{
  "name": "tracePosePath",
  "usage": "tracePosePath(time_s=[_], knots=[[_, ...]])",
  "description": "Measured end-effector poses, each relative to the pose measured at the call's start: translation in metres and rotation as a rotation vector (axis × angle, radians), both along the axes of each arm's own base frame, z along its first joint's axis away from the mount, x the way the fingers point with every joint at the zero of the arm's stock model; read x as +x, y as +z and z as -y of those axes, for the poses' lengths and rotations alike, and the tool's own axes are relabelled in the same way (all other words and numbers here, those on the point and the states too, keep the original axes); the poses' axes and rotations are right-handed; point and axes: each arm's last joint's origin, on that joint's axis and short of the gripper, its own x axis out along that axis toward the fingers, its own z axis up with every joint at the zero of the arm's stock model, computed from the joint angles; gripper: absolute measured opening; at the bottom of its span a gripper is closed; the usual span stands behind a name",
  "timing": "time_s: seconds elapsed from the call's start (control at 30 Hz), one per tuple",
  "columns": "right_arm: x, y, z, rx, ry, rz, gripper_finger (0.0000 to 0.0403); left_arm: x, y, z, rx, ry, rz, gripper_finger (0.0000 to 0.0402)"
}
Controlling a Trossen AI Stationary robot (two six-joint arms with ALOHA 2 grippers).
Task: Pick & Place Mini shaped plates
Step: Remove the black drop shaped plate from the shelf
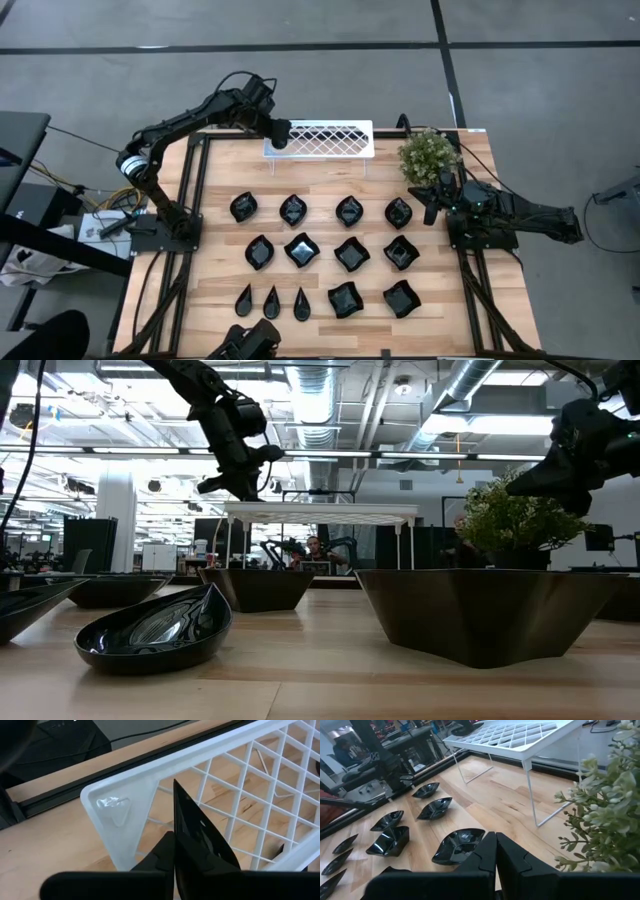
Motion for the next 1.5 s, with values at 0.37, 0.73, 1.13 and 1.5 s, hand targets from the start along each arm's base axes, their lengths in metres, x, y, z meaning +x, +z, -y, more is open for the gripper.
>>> tracePosePath(time_s=[0.37,0.73,1.13,1.5], knots=[[0.000,0.000,0.000,0.000,0.001,-0.001,0.0000,0.000,0.013,0.000,0.052,0.000,0.055,0.0007],[0.000,0.000,0.000,0.001,0.001,0.000,0.0000,-0.019,0.063,0.034,0.055,-0.002,0.110,0.0006],[0.000,0.000,0.000,0.001,0.004,0.000,0.0000,-0.069,0.057,0.129,-0.054,0.126,0.119,0.0006],[0.000,0.000,0.000,0.001,0.004,0.000,0.0000,-0.115,0.011,0.206,-0.193,0.253,0.117,0.0006]])
